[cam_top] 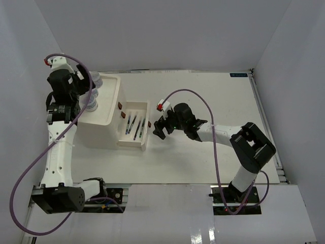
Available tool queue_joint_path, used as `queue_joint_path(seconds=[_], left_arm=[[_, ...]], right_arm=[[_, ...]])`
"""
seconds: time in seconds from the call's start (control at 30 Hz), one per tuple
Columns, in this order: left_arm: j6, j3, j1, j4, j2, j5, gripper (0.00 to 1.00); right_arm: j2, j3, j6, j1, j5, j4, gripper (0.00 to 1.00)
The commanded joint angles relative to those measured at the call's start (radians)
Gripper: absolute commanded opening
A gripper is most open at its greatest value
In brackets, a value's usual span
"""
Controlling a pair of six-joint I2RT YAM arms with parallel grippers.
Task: Sort the stationery into containers
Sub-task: Close the drawer in the storage box.
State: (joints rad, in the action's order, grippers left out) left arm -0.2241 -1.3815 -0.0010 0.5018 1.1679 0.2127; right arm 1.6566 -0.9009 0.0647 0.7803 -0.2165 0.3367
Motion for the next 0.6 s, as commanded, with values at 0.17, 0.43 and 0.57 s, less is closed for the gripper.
queue_joint_path(seconds=[0.17,0.43,0.57], left_arm=[[-0.078,0.09,0.24,-0.108,-0.042,-0.174,0.98],[-0.095,0.193,0.326,-0.221,-0.024,-0.323,0.98],[-0.13,0.237,0.39,-0.253,-0.01,-0.447,0.98]], right_arm=[[0.155,-0.174,0.106,-0.015,-0.216,0.012,0.94],[0.287,-0.263,0.127,-0.026,-0.32,0.01,0.94],[0.347,-0.323,0.132,-0.026,-0.366,0.008,0.93]])
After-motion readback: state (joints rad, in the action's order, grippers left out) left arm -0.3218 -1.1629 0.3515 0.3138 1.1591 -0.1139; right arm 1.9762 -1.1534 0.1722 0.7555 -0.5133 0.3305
